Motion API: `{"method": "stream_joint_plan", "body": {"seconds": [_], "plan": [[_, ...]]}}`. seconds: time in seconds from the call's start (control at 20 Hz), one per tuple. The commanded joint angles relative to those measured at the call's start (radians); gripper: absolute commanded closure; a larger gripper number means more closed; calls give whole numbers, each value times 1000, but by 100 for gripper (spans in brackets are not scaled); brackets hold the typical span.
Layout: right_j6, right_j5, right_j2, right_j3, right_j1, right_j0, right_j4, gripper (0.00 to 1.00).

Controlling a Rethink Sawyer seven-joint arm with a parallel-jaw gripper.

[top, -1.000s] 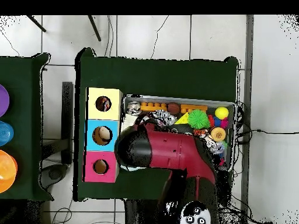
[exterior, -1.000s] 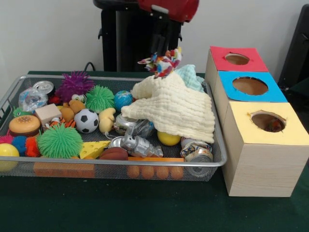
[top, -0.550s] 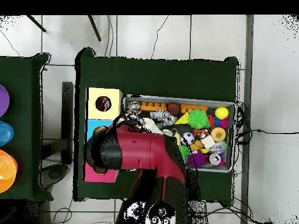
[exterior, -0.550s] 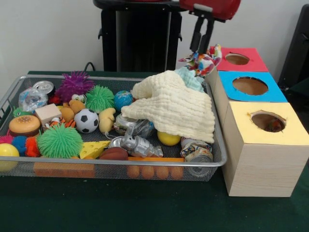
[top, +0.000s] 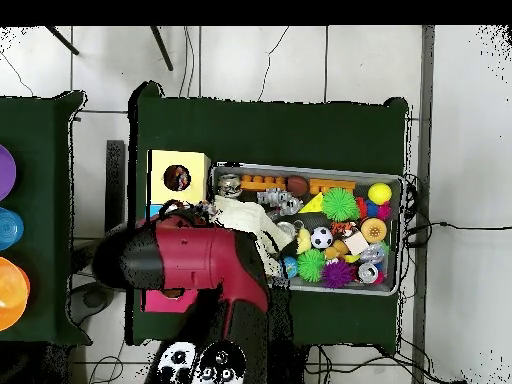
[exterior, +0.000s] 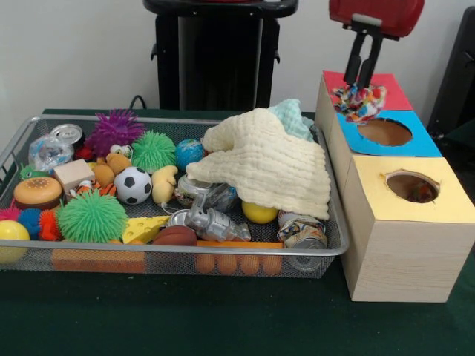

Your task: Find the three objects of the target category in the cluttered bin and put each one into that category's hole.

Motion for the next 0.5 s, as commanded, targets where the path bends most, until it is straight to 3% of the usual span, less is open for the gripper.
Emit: {"method": "stream_joint_plan", "body": {"seconds": [0.05, 0.5], "plan": [[341, 94, -48, -75, 133, 66, 92, 100], [337, 105, -92, -185, 235, 105, 159, 100]]}}
